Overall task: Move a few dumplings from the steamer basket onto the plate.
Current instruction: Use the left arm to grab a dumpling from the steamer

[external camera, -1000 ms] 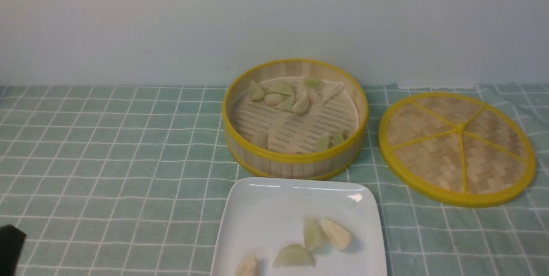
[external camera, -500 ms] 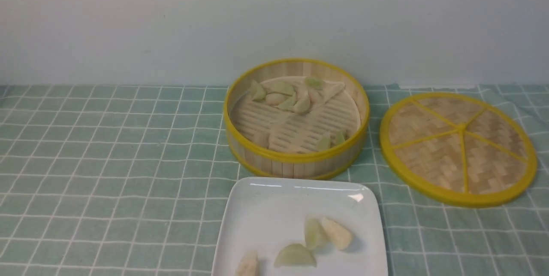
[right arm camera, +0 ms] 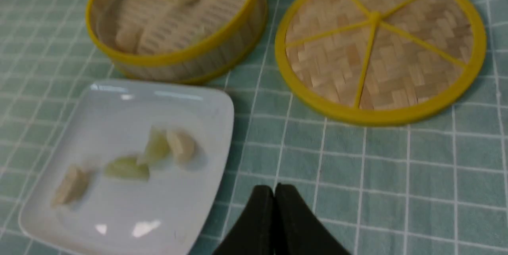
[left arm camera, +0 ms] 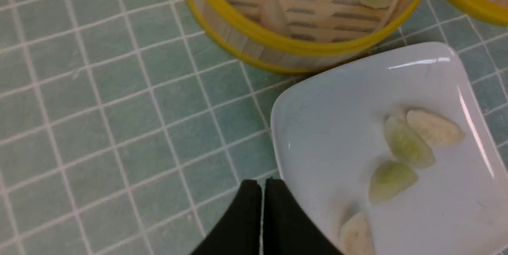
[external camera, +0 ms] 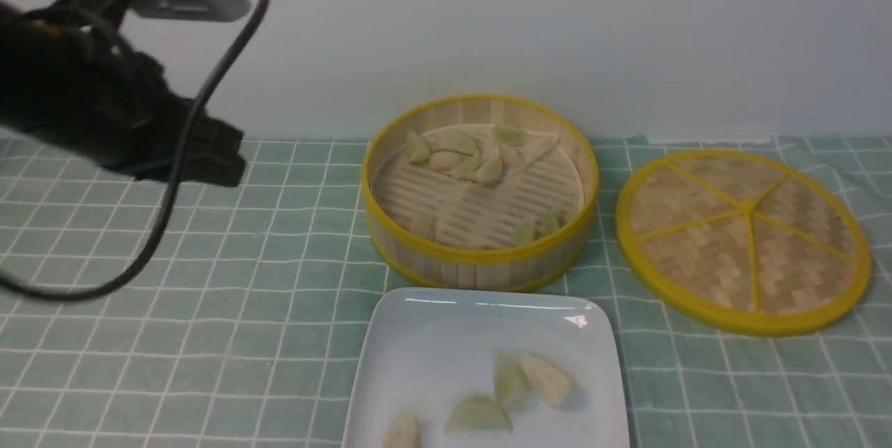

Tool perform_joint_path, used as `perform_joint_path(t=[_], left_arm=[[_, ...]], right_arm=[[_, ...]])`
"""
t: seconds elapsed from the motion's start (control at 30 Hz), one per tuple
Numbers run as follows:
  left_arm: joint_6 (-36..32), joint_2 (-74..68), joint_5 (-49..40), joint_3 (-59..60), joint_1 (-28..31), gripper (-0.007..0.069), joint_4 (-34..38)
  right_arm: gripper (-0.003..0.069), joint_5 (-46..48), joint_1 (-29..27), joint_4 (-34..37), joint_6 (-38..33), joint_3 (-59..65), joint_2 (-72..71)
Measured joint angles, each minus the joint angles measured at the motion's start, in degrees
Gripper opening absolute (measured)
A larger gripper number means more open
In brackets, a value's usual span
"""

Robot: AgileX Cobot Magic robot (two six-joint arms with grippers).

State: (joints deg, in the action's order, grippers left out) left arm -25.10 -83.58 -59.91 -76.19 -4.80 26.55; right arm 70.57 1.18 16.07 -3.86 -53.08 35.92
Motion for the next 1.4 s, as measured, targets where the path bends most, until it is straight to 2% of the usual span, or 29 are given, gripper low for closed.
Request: perform_joint_path(t=[0.03, 0.17, 0.53, 0.77, 0.93, 1.03, 1.17, 1.2, 1.23, 1.27, 1.33, 1.4], left_arm=[[-3.0, -4.6, -0.9, -5.2, -0.9, -0.0006, 0.8], [-6.2, -16.1, -1.9, -17.4, -5.1, -0.0006, 1.3], [-6.4, -42.0, -8.9, -46.4, -13.1, -0.0006, -5.8], [-1.6, -49.2, -10.4, -50.1, -14.6, -0.0006, -10.6], [4.9, -49.8, -10.5, -50.2, -15.5, 0.0002, -14.0], [6.3, -49.9, -10.5, -50.3, -16.1, 0.0058, -15.3], [6.8, -51.1, -10.5, -50.5, -17.0, 0.0213, -17.5], [6.8, -52.0, -10.5, -50.5, -17.3, 0.0272, -18.3], [6.8, -52.2, -10.5, -50.5, -17.3, 0.0290, -18.6], [6.8, -53.2, -10.5, -50.5, -17.6, 0.0353, -19.7], [6.8, -54.8, -10.5, -50.5, -17.6, 0.0412, -20.5], [6.9, -55.8, -10.4, -50.5, -17.6, 0.0438, -20.6]], right_arm=[[-0.0013, 0.7, 0.0, 0.6, -1.2, -1.2, 1.9], [-0.0013, 0.8, 0.0, 2.5, -2.2, -1.4, 3.1], [-0.0013, 0.5, 0.0, 2.9, -1.4, -1.5, 3.1], [-0.0013, 0.5, 0.0, 2.9, -1.3, -1.5, 3.1], [-0.0013, 0.4, 0.0, 2.9, -1.3, -1.5, 3.1], [-0.0013, 0.4, 0.0, 2.9, -1.3, -1.5, 3.1], [-0.0013, 0.3, 0.0, 2.9, -1.2, -1.5, 3.1], [-0.0013, 0.3, 0.0, 2.9, -1.2, -1.5, 3.1], [-0.0013, 0.3, 0.0, 2.9, -1.1, -1.5, 3.1], [-0.0013, 0.2, 0.0, 2.9, -1.1, -1.5, 3.1], [-0.0013, 0.2, 0.0, 2.9, -1.1, -1.5, 3.1], [-0.0013, 0.2, 0.0, 2.9, -1.1, -1.5, 3.1]])
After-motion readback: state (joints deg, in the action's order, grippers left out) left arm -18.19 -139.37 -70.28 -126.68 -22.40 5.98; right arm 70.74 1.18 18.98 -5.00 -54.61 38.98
